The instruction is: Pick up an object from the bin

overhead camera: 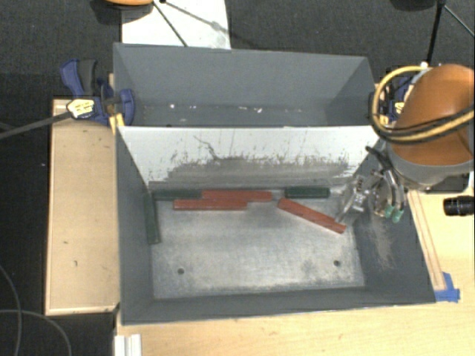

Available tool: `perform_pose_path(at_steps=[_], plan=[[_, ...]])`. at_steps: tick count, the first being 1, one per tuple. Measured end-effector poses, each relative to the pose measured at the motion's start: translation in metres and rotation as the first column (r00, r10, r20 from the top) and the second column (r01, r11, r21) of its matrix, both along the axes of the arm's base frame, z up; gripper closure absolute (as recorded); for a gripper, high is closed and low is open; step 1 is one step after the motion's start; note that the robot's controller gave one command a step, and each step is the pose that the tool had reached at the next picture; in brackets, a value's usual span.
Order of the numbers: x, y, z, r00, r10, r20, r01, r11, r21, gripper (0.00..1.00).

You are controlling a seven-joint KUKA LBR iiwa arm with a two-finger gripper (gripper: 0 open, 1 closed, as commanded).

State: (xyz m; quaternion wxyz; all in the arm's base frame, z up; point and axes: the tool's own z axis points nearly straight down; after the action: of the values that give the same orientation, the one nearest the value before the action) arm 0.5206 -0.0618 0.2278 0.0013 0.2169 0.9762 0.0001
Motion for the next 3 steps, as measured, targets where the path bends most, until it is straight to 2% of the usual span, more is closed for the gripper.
perform_pose_path(at_steps=[1, 2, 3], plan=[[0.071, -0.044, 0.02, 0.924, 0.382, 0.002, -0.382, 0.924, -0.003, 0.0], [0.07, -0.043, 0.019, 0.923, 0.384, 0.001, -0.384, 0.923, -0.002, 0.0], [0.061, -0.043, -0.042, 0.927, 0.376, 0.005, -0.376, 0.927, -0.004, 0.0]])
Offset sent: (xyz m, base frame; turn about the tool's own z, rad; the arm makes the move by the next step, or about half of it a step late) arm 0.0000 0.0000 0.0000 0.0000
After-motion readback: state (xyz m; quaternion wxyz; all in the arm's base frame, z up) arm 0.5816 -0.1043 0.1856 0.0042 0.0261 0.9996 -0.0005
